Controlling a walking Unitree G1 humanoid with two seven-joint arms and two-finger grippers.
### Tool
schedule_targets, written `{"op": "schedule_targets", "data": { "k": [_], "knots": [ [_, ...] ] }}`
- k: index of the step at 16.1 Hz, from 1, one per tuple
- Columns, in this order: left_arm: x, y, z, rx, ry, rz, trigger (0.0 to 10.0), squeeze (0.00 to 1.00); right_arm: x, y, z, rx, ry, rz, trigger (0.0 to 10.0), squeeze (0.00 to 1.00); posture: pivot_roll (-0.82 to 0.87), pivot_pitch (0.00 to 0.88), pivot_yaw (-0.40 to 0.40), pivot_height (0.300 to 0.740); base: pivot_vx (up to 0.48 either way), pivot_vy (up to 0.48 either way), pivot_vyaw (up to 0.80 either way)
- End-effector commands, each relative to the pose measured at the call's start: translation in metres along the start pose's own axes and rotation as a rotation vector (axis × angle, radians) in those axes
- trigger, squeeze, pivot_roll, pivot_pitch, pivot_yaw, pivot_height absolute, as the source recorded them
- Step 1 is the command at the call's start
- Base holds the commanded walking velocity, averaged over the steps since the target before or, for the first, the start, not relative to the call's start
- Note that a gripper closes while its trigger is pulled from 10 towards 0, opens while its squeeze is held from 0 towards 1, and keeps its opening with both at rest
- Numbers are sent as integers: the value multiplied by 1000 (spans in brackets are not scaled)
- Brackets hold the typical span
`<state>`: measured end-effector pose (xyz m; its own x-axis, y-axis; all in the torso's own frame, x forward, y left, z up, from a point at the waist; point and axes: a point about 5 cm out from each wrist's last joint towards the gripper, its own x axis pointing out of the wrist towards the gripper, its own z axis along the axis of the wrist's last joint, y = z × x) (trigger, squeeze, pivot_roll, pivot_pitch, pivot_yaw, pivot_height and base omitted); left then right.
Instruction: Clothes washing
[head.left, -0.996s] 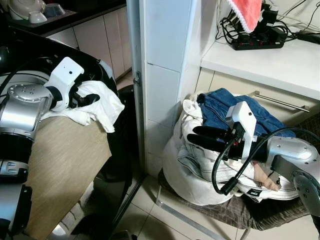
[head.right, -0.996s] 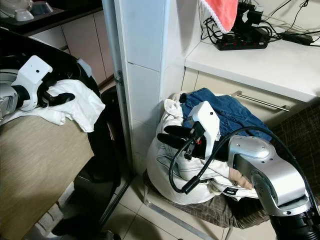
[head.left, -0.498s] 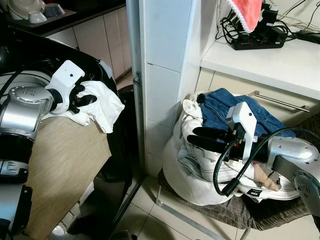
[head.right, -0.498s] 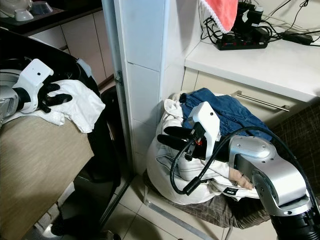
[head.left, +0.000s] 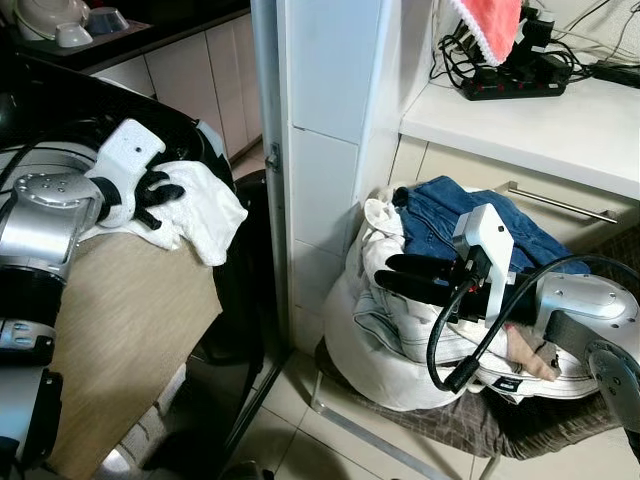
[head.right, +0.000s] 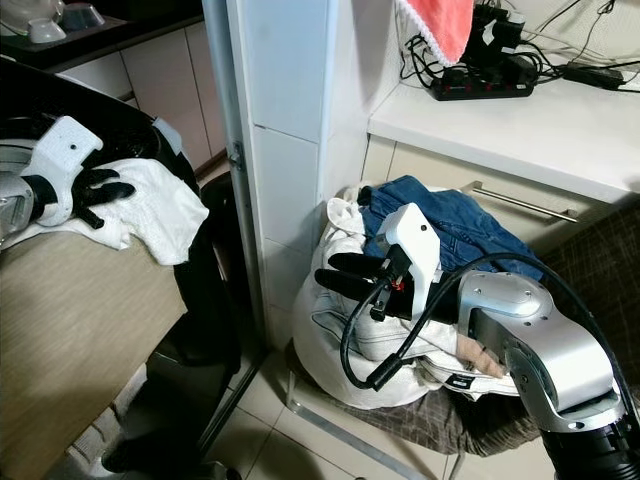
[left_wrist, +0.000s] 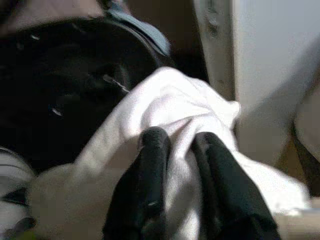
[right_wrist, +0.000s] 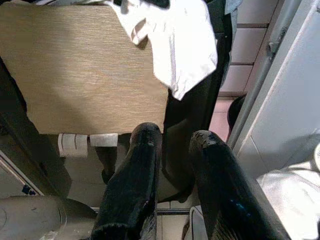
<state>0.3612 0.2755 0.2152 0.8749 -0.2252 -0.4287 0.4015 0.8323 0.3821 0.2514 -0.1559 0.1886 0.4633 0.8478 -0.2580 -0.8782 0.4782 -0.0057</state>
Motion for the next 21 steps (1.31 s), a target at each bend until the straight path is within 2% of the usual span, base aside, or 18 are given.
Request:
{"op": "schedule_targets", "data": {
  "k": [1,2,3,4,5,6,7,8,9,11,12,14,15,16,17,18,20,21],
  "knots": [
    [-10,21,4,-4,-17,134,0,0,-3,0,3,-24,2,-2,10000,0,-120,0,24,740,0,0,0],
    [-19,39,12,12,-60,256,0,0,-3,0,3,-25,1,-5,10000,0,-121,0,25,740,0,0,0],
    [-34,63,21,67,-89,439,0,0,-3,-1,4,-25,0,-8,10000,0,-121,0,25,740,0,0,0],
    [-59,91,32,145,-127,670,0,0,-4,-1,4,-25,-2,-10,10000,0,-122,0,27,740,0,0,0],
    [-76,104,39,208,-138,793,0,0,-4,-1,4,-25,-3,-11,10000,0,-120,0,28,740,0,0,0],
    [-101,122,49,303,-154,957,0,0,-4,0,4,-25,-3,-11,10000,0,-116,0,28,740,0,0,0],
    [-115,130,56,374,-159,1030,0,0,-4,0,3,-24,-4,-10,10000,0,-116,0,28,740,0,0,0],
    [-106,128,47,348,-100,936,0,0,-2,0,3,-23,-6,-5,10000,0,-107,0,24,740,0,0,0],
    [-85,115,35,250,-107,774,10000,0,0,0,3,-23,-8,1,10000,0,-99,0,20,740,0,0,0],
    [-56,92,20,152,-115,566,10000,0,3,0,4,-27,-5,4,10000,0,-102,0,20,740,0,0,0],
    [-39,77,10,89,-99,435,10000,1000,3,0,4,-29,-4,4,10000,0,-102,0,20,740,0,0,0],
    [-33,72,8,64,-84,383,10000,1000,1,0,4,-30,0,-2,10000,0,-102,0,20,740,0,0,0],
    [-31,70,6,98,-45,363,10000,1000,-1,0,2,-29,7,-10,10000,0,-116,0,27,740,0,0,0],
    [-29,69,6,131,-24,358,10000,918,-2,-2,0,-27,20,-36,10000,0,-119,0,29,740,0,0,0],
    [-27,67,6,130,-25,353,10000,0,-2,-6,-2,-30,36,-70,10000,0,-119,0,29,740,0,0,0],
    [-26,66,7,115,-38,360,10000,0,-2,-10,-4,-35,48,-113,10000,0,-120,0,28,740,0,0,0],
    [-19,60,17,6,-151,361,10000,0,-4,-43,-13,-9,107,-394,10000,0,-120,0,28,740,0,0,0],
    [-21,63,18,61,-147,411,10000,0,-6,-49,-13,1,100,-444,10000,0,-120,0,28,740,0,0,0]
  ]
}}
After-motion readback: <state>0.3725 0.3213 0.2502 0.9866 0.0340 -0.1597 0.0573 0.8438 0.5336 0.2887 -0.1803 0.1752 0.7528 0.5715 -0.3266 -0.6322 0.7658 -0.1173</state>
